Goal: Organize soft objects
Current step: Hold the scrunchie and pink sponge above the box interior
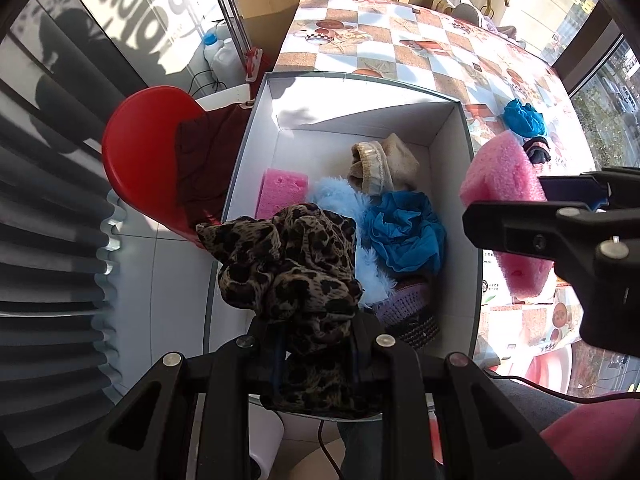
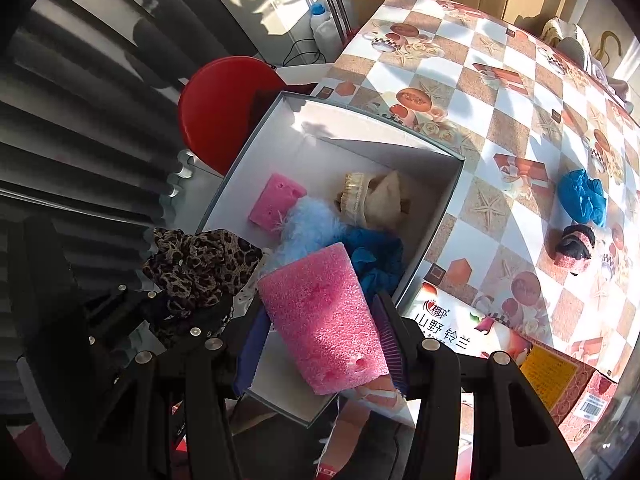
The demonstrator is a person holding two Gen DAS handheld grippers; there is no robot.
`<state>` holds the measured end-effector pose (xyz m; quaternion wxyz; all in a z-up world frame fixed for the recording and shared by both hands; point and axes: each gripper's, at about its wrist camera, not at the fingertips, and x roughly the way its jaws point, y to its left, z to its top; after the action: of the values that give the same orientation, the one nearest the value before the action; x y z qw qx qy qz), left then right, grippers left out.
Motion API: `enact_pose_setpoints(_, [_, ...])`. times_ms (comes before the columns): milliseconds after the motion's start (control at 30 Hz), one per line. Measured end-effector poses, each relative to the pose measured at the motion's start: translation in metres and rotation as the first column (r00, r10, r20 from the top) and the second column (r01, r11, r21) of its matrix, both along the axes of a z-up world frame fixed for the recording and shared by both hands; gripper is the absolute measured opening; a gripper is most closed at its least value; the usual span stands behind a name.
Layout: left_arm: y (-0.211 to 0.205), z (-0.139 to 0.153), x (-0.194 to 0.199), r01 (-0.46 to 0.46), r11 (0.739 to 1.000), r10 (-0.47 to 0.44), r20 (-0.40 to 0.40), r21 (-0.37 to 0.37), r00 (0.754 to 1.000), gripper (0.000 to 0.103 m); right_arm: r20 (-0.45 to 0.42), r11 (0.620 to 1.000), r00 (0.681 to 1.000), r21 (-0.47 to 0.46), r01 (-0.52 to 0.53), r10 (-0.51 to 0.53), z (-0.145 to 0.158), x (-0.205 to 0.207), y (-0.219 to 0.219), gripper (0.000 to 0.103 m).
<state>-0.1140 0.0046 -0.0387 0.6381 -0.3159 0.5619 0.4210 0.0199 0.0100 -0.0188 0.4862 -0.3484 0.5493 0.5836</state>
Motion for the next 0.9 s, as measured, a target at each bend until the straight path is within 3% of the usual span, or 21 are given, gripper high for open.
enact_pose_setpoints(900, [0.0011, -0.0050, 0.0064, 0.025, 1.000, -0.025, -0.017, -0.017, 1.000, 0.026, -0.030, 1.000, 0.999, 0.003, 0.023, -0.023, -0.0012, 0.0062, 0.0042, 0.054])
